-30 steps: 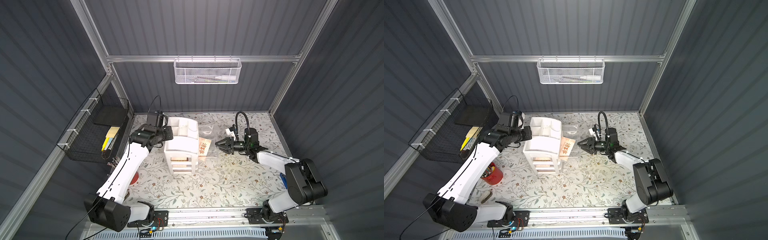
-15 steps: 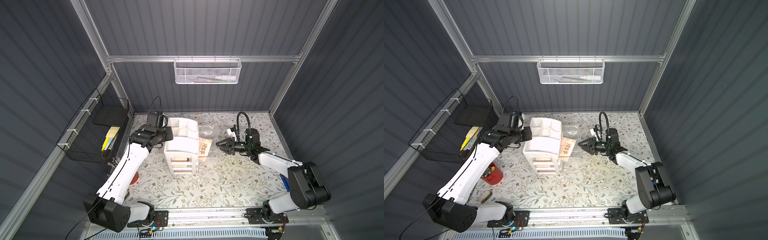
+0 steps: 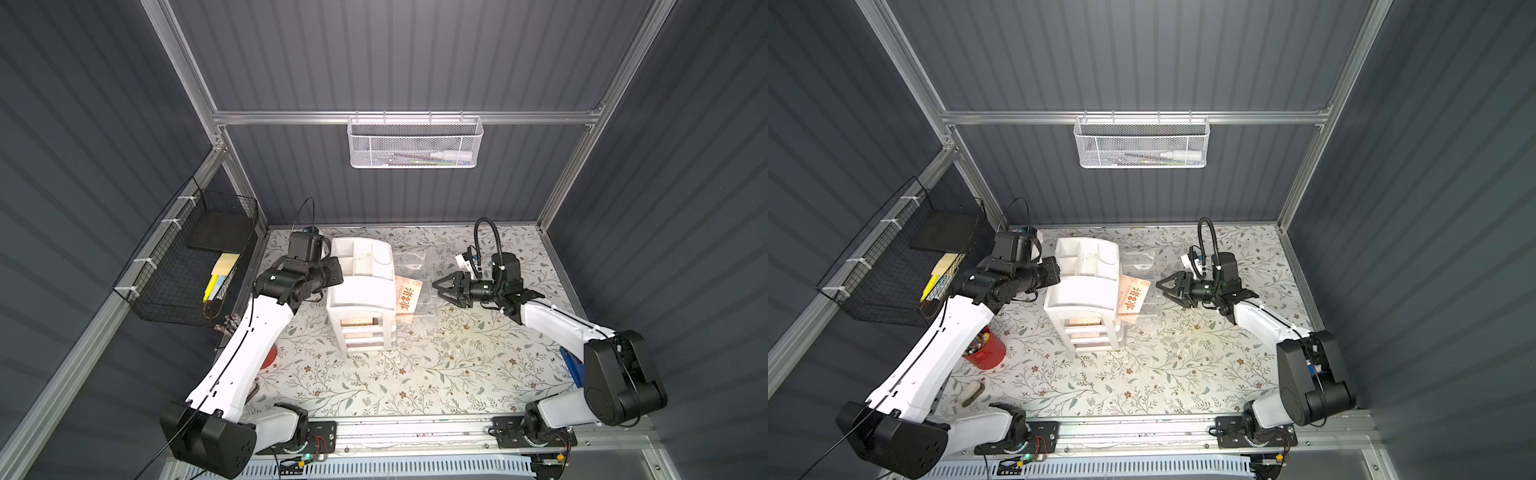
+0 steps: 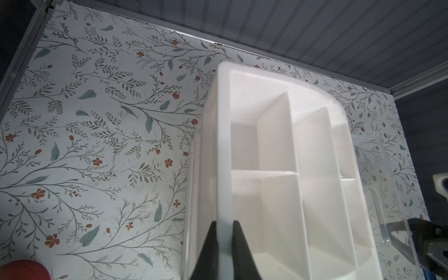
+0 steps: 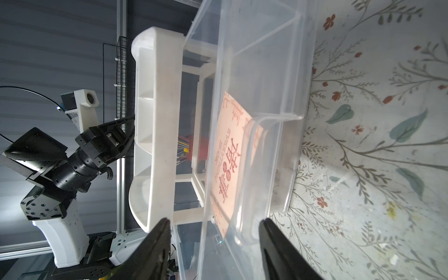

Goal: Take the postcards out of the drawer
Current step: Open the drawer in the storage box.

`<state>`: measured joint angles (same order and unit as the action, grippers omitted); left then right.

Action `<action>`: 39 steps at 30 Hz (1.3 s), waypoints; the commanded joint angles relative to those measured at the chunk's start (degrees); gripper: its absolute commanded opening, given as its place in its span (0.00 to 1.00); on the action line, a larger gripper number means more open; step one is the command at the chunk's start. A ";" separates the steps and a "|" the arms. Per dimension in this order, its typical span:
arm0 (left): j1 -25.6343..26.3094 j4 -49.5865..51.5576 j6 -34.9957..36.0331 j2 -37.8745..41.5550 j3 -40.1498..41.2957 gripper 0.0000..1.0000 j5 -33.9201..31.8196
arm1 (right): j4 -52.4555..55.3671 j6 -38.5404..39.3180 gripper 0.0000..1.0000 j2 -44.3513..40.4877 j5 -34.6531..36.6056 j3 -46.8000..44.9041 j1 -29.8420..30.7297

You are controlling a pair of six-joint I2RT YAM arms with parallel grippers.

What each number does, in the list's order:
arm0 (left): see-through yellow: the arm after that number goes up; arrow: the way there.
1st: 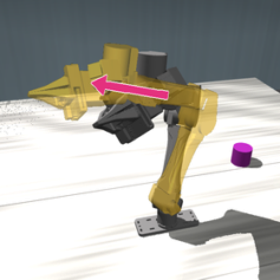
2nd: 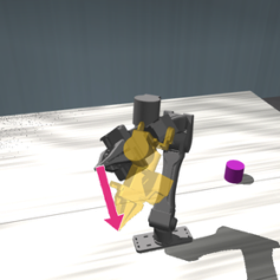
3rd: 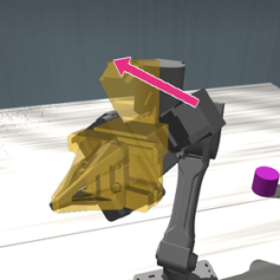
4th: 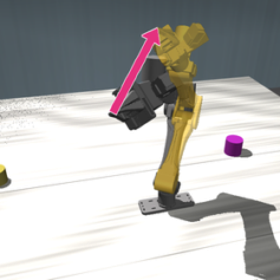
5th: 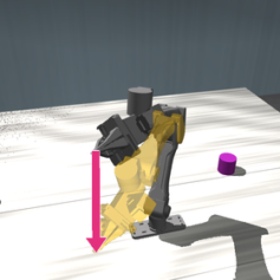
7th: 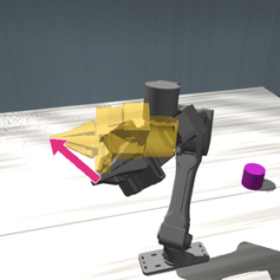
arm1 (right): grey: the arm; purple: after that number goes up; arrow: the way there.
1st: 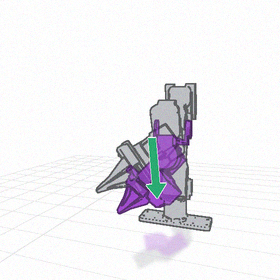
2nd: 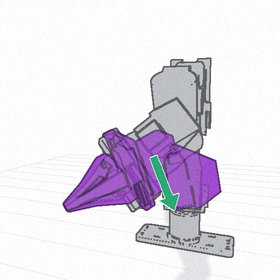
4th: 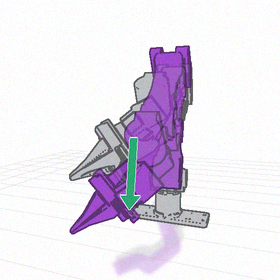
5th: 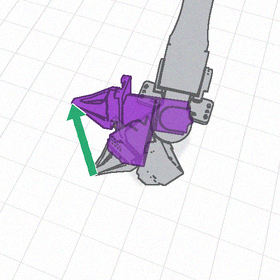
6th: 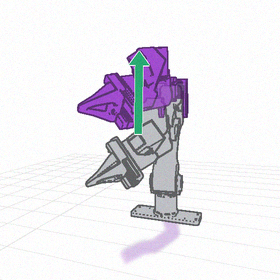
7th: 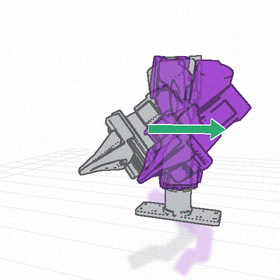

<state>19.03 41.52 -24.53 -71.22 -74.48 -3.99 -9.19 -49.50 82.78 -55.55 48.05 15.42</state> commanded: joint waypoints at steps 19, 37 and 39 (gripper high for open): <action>-0.13 -8.59 -10.00 12.00 13.36 0.00 0.19 | 47.93 20.74 0.63 -2.42 32.90 32.04 11.39; -0.13 -11.27 -9.67 10.58 14.01 0.00 2.93 | 56.93 11.41 0.58 9.95 58.92 45.66 28.11; -0.13 -11.26 -9.42 10.59 13.83 0.00 3.03 | 58.09 10.43 0.60 11.71 60.05 47.31 28.90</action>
<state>18.92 30.70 -34.13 -60.27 -61.52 -3.22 45.65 -36.64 93.01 0.08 92.62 43.40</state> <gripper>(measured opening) 0.110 0.594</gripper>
